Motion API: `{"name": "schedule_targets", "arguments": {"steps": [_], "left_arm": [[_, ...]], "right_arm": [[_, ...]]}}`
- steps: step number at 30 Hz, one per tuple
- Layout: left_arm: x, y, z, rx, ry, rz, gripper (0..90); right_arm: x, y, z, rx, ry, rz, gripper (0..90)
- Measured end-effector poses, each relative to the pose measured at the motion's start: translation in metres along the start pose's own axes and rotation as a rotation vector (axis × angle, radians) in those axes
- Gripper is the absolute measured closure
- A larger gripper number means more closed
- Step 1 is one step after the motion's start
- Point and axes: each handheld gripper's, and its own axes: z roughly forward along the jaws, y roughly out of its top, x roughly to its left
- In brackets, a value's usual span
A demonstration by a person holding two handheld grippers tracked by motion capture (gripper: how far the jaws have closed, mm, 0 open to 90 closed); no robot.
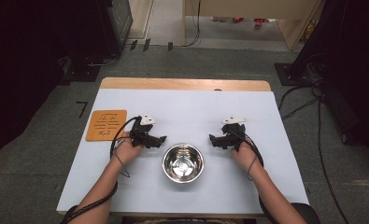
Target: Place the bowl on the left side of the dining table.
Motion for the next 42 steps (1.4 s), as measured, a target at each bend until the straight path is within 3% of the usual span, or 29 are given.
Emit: {"name": "schedule_targets", "arguments": {"steps": [23,31,38,42], "left_arm": [[-0.001,0.001,0.0,0.003,0.007,-0.01,9.8],[-0.005,0.01,0.0,0.077,0.039,-0.033,10.6],[-0.003,0.014,-0.002,0.092,0.031,-0.104,14.9],[-0.003,0.016,-0.003,0.114,0.032,-0.094,15.8]], "right_arm": [[0.0,0.0,0.0,0.0,0.0,0.001,5.8],[0.0,0.0,0.0,0.0,0.0,0.0,5.8],[0.0,0.0,0.0,-0.001,-0.001,0.001,5.7],[0.0,0.0,0.0,-0.001,-0.001,0.0,5.8]]}}
